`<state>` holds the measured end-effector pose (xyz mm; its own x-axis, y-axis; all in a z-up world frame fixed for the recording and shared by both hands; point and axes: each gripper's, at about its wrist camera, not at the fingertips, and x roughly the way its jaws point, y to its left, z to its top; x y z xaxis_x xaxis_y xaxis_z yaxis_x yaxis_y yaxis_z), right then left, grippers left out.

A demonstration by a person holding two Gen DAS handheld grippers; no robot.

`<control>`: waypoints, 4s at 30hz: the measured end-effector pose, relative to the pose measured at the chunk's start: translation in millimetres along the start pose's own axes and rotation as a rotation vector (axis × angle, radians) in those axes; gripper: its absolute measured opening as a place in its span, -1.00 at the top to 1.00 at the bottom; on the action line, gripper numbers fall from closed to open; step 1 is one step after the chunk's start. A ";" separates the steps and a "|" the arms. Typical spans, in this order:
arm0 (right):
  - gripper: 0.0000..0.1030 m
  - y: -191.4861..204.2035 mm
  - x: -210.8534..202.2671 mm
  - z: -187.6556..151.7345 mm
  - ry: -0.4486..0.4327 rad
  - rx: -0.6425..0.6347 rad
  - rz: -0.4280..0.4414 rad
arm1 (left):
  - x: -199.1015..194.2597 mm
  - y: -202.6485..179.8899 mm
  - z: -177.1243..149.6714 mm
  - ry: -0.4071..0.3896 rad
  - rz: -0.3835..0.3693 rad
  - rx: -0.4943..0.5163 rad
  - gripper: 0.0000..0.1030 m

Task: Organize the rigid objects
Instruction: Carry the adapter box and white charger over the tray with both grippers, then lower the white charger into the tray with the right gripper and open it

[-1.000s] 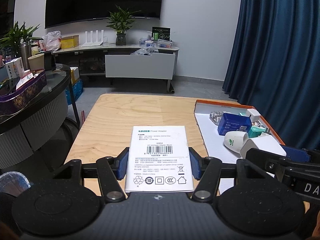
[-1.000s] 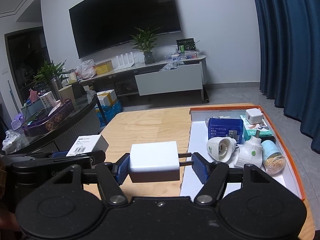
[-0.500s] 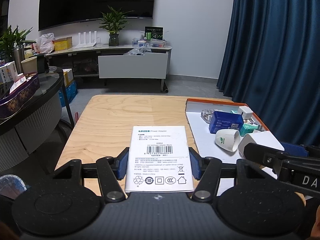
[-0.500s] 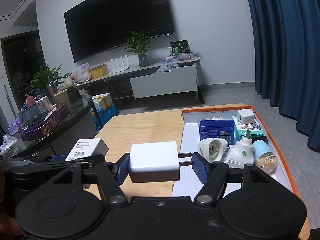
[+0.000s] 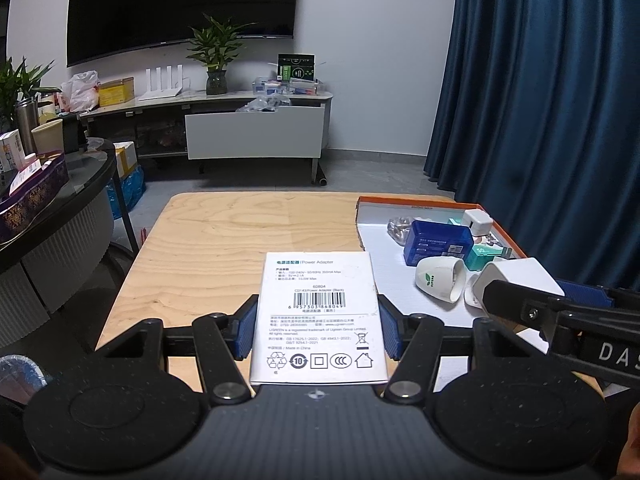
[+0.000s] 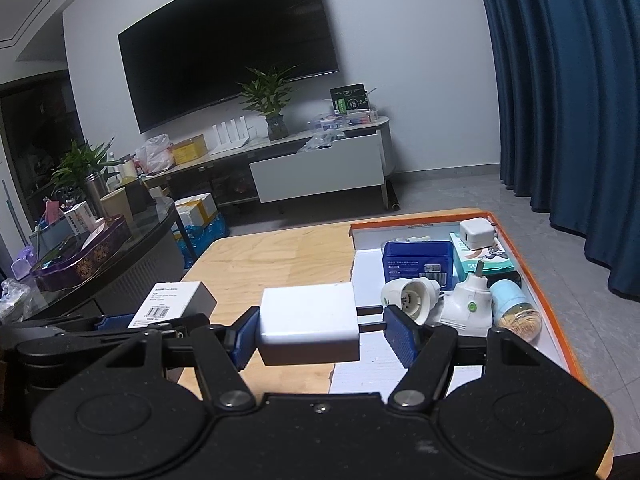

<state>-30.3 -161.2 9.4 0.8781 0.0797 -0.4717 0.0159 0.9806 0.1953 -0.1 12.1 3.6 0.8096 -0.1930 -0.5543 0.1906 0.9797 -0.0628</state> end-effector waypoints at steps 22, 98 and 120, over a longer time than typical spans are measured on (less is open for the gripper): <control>-0.54 -14.5 -7.1 0.5 -0.022 0.032 -0.036 | 2.2 -11.1 1.0 -0.003 -0.040 0.031 -0.16; -0.54 -104.1 20.1 45.9 -0.050 0.134 -0.177 | 67.8 -73.5 49.0 0.046 -0.196 0.094 -0.16; -0.54 -118.1 40.7 46.6 -0.023 0.155 -0.182 | 83.4 -79.6 57.8 0.071 -0.203 0.108 -0.16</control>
<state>25.8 -282.1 7.2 0.8650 -0.1014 -0.4914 0.2464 0.9390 0.2399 84.3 -85.1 10.3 0.7084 -0.3778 -0.5961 0.4071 0.9087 -0.0922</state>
